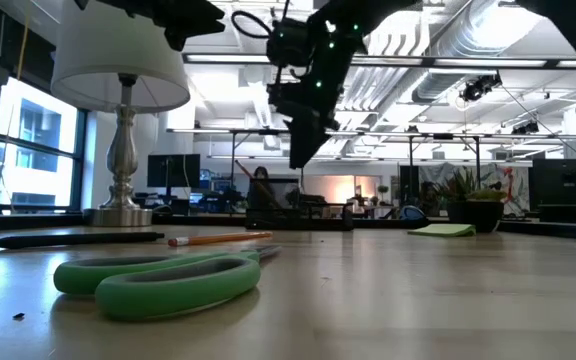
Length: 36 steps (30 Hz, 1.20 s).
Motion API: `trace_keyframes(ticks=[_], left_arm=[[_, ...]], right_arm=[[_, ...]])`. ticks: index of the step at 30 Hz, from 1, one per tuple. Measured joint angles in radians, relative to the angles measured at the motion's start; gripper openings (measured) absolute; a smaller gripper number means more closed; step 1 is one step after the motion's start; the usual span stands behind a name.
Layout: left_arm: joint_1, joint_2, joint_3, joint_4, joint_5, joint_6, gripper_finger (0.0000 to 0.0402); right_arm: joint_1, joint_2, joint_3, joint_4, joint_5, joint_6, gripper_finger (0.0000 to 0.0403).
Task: Pick and place office supplies into organizer
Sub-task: Put the orange pencil into the black desk organizer
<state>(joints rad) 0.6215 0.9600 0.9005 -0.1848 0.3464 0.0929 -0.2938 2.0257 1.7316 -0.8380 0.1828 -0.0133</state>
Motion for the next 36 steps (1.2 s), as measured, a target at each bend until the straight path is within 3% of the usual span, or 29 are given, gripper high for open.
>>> trace_keyframes(ticks=[3,9,16,23,28,33,36], left_arm=[[0.0,0.0,0.0,-0.013,0.013,-0.003,0.014],[0.0,0.0,0.0,-0.033,0.029,-0.003,0.014],[0.0,0.0,0.0,-0.028,0.029,-0.002,0.014],[0.0,0.039,0.001,-0.008,0.028,-0.002,0.014],[0.0,0.083,0.0,0.08,0.061,-0.001,0.014],[-0.019,0.104,0.001,0.251,0.241,-0.037,0.014],[-0.073,0.126,0.001,0.278,0.23,-0.045,0.014]], right_arm=[[0.026,-0.036,-0.044,-0.017,0.028,0.043,0.0138],[0.112,-0.173,-0.275,0.036,0.083,0.207,0.0125],[0.261,-0.443,-0.654,0.384,0.293,0.419,0.0117],[0.339,-0.613,-0.967,0.649,0.319,0.557,0.0118],[0.36,-0.651,-1.093,0.859,0.336,0.487,0.0118],[0.339,-0.645,-1.13,0.985,0.329,0.314,0.0119],[0.312,-0.646,-1.127,0.994,0.33,0.189,0.0119]])
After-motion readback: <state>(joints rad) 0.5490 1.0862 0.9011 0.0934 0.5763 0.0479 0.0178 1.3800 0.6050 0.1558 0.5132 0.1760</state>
